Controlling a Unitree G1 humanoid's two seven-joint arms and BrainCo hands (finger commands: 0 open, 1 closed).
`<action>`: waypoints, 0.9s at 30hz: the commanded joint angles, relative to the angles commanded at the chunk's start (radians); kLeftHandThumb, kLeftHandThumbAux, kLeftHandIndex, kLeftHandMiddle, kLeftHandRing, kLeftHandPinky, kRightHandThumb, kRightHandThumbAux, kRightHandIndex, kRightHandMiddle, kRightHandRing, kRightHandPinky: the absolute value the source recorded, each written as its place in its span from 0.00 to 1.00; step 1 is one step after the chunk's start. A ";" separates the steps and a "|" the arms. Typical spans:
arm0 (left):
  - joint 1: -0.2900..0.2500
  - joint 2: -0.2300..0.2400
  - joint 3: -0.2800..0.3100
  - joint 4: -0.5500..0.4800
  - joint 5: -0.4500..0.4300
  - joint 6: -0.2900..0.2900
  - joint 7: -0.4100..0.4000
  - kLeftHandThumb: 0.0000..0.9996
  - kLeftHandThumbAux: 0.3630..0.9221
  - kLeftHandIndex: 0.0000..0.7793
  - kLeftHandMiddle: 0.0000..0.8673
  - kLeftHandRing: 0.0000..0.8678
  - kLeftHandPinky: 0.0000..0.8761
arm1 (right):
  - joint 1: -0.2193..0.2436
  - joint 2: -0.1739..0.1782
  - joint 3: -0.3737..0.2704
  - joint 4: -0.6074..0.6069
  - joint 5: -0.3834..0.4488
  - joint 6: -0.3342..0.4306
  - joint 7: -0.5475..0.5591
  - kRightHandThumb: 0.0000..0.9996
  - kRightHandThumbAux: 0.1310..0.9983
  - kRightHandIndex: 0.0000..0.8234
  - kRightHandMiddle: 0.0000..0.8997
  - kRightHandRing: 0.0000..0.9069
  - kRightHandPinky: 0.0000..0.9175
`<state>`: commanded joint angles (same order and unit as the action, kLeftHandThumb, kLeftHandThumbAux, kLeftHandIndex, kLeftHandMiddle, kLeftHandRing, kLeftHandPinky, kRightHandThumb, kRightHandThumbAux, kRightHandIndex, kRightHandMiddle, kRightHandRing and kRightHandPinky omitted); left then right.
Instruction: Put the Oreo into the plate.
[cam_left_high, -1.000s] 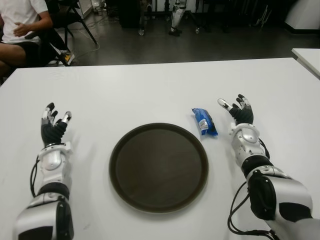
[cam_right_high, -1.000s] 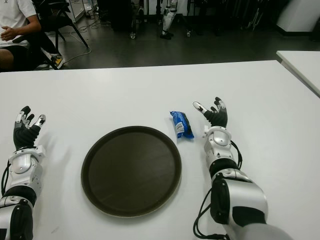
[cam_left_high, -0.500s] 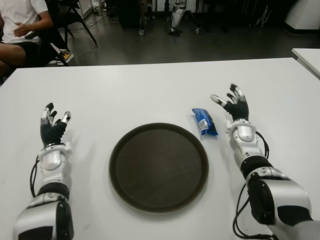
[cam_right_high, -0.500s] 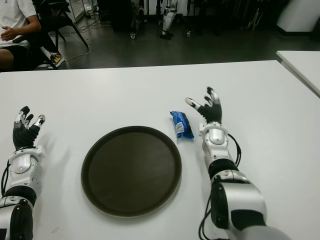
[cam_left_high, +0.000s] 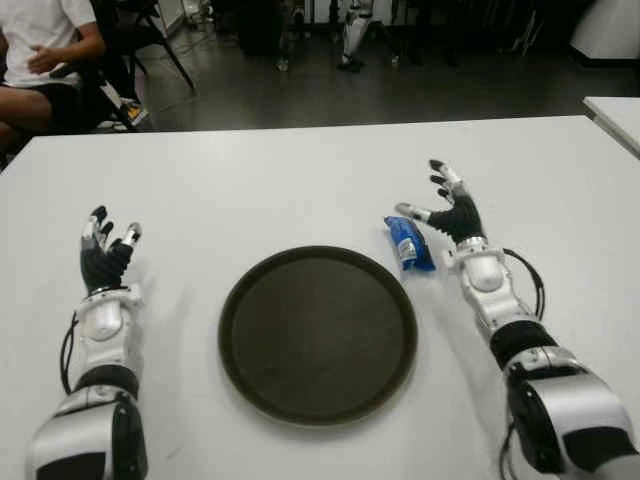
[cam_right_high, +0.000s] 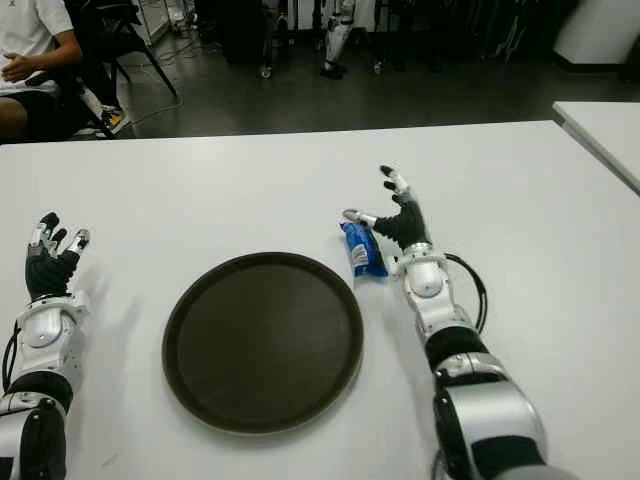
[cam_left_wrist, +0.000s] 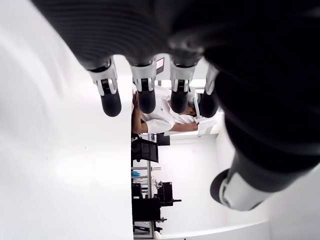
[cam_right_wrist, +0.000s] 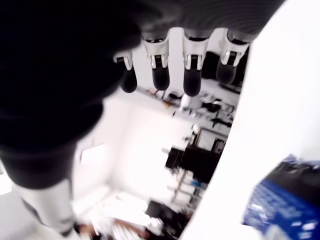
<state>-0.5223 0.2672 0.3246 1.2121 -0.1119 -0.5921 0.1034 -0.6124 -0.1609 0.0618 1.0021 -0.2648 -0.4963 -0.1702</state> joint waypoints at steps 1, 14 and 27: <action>0.000 0.000 0.000 0.000 0.001 0.000 0.000 0.00 0.64 0.00 0.00 0.00 0.00 | 0.003 -0.001 0.003 -0.007 -0.004 0.004 -0.003 0.00 0.60 0.14 0.12 0.10 0.06; -0.002 0.000 -0.003 0.001 0.002 0.006 0.006 0.00 0.65 0.00 0.00 0.00 0.00 | 0.092 -0.040 0.113 -0.350 -0.182 0.385 0.011 0.00 0.58 0.15 0.11 0.09 0.02; -0.002 -0.003 -0.004 0.001 0.001 0.000 0.007 0.00 0.68 0.00 0.00 0.00 0.00 | 0.152 -0.047 0.211 -0.688 -0.308 0.777 0.183 0.00 0.62 0.12 0.10 0.09 0.03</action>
<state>-0.5246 0.2646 0.3203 1.2127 -0.1110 -0.5919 0.1102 -0.4599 -0.2077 0.2727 0.3144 -0.5729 0.2805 0.0132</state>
